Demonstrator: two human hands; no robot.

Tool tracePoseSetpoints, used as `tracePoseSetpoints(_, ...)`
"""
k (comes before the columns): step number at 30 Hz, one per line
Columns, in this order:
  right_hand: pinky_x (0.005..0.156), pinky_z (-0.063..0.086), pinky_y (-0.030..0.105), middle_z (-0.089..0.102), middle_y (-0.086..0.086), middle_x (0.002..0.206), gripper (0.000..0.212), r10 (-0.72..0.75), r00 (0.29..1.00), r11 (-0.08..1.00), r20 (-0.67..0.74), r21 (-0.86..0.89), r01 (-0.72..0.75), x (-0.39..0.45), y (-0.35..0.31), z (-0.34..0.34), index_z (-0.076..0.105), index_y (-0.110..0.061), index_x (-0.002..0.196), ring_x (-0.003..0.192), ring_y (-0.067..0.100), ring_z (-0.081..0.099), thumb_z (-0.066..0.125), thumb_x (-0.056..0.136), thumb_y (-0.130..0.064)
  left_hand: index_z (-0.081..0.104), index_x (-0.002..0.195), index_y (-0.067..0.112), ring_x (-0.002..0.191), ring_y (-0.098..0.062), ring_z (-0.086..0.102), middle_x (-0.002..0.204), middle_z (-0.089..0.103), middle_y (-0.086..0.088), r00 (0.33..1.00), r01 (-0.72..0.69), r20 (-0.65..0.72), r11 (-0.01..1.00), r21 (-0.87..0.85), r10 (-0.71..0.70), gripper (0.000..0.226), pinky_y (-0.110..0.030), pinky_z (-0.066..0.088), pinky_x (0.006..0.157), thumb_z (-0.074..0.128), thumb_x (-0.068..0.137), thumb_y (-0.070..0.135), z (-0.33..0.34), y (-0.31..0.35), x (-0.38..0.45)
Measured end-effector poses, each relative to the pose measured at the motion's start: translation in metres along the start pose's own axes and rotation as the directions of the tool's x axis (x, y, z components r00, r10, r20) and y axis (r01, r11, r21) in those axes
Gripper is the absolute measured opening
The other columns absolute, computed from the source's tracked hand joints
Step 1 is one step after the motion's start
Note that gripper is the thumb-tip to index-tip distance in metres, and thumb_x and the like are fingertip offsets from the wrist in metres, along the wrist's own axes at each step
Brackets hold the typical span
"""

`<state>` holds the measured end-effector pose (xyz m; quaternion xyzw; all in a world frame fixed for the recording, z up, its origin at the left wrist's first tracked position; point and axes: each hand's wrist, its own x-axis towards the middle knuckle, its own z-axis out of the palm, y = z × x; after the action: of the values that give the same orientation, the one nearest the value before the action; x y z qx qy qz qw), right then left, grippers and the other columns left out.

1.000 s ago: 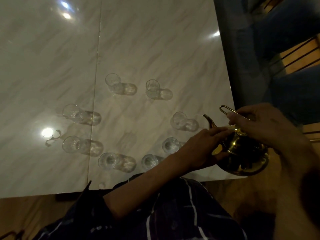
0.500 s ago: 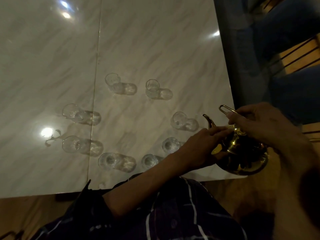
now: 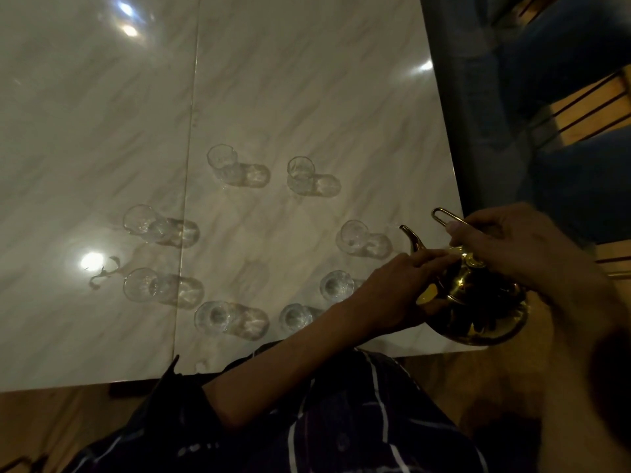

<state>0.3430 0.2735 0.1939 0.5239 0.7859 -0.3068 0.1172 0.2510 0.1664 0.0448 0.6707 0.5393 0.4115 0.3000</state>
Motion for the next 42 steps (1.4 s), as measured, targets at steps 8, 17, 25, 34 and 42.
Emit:
tracePoseSetpoints(8,0.092,0.049,0.042,0.068,0.011,0.113,0.034,0.005,1.0,1.0,-0.008,0.019,-0.005,0.0,0.001,0.001,0.071,-0.019,0.103,0.106,0.025,0.06,0.055,0.092,-0.046,0.047,0.149,0.007,0.118,-0.028,0.064,0.148,0.052,-0.015,1.0,0.001,-0.007,1.0,-0.003,-0.001,0.062,-0.044,0.059,0.088,0.07,0.095,0.025,-0.001,0.001,-0.001)
tracePoseSetpoints(17,0.089,0.048,0.042,0.067,0.004,0.106,0.018,-0.016,1.0,0.999,0.014,0.034,0.015,0.0,0.003,0.004,0.064,-0.034,0.081,0.102,0.022,0.059,0.054,0.092,-0.045,0.047,0.149,0.009,0.117,-0.026,0.064,0.148,0.052,-0.013,1.0,0.011,-0.002,1.0,0.014,-0.011,0.061,-0.042,0.059,0.088,0.069,0.095,0.028,0.002,-0.001,-0.003)
tracePoseSetpoints(25,0.086,0.05,0.04,0.067,0.002,0.1,0.021,-0.004,1.0,0.999,0.013,0.036,0.004,0.003,0.004,0.006,0.067,-0.032,0.082,0.099,0.021,0.061,0.056,0.091,-0.048,0.047,0.149,0.007,0.119,-0.027,0.063,0.148,0.052,-0.014,1.0,0.02,-0.009,1.0,-0.007,-0.02,0.061,-0.043,0.058,0.089,0.069,0.095,0.026,0.001,-0.001,-0.003)
tracePoseSetpoints(34,0.089,0.051,0.045,0.068,0.004,0.101,0.018,-0.014,1.0,0.998,0.013,0.065,0.014,0.005,0.001,0.009,0.065,-0.032,0.084,0.098,0.022,0.062,0.056,0.091,-0.046,0.046,0.149,0.007,0.12,-0.029,0.062,0.148,0.051,-0.015,1.0,0.025,0.003,1.0,-0.013,-0.025,0.061,-0.046,0.058,0.089,0.068,0.096,0.025,0.001,-0.006,-0.005)
tracePoseSetpoints(42,0.078,0.047,0.035,0.065,-0.002,0.097,0.018,-0.008,1.0,0.999,0.021,0.048,0.007,0.011,0.006,0.011,0.064,-0.036,0.08,0.093,0.017,0.06,0.056,0.09,-0.049,0.045,0.15,0.01,0.12,-0.028,0.062,0.149,0.051,-0.013,0.999,0.038,0.007,0.999,-0.007,-0.038,0.062,-0.046,0.057,0.089,0.068,0.096,0.029,0.003,-0.01,-0.004)
